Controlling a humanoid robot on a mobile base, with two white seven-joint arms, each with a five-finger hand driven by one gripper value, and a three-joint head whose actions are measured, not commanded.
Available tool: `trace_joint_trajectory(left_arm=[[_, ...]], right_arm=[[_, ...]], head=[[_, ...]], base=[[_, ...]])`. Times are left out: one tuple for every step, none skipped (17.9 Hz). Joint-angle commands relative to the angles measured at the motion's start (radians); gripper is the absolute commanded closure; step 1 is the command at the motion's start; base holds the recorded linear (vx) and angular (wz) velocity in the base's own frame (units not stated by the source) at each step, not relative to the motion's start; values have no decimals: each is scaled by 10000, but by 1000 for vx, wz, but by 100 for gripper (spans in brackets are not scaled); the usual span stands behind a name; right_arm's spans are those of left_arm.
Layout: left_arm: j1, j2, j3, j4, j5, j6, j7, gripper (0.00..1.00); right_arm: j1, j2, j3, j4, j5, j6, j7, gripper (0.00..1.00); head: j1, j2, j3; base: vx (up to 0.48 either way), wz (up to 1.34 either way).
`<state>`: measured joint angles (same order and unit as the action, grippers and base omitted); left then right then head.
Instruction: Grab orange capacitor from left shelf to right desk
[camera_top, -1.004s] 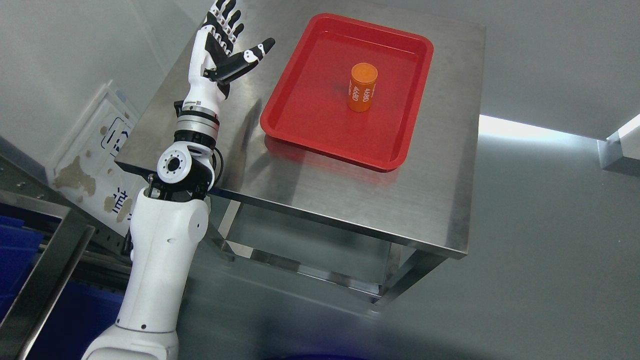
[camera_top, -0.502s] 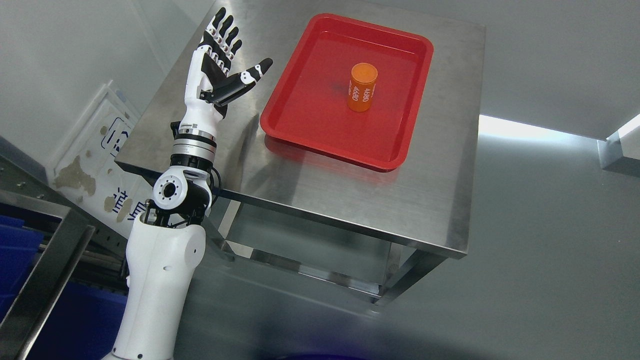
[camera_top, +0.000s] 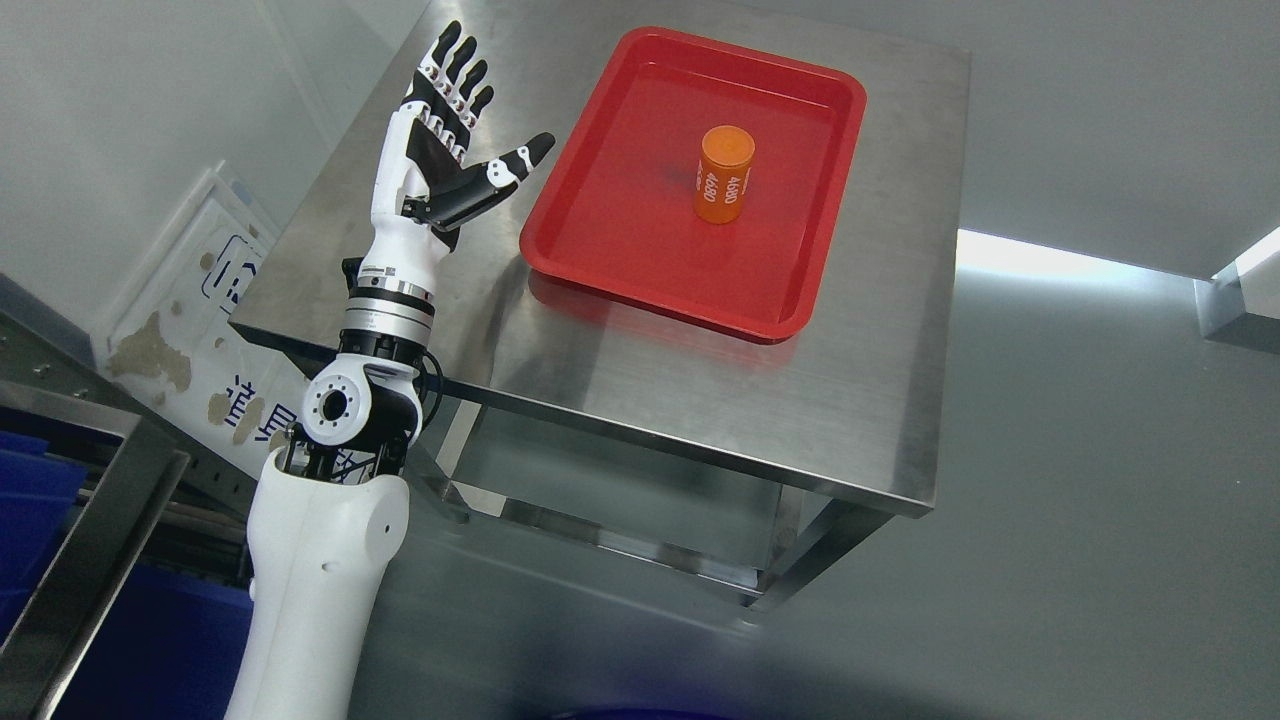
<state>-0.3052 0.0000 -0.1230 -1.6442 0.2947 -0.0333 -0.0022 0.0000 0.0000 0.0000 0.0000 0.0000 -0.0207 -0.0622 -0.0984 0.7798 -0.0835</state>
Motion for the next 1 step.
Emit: trace_joint_trajectory(left_arm=[[337, 175, -43, -631, -2, -20, -116, 0]], right_arm=[[30, -175, -169, -175, 31, -8, -7, 0]], head=[[0, 0, 0]], base=[[0, 0]])
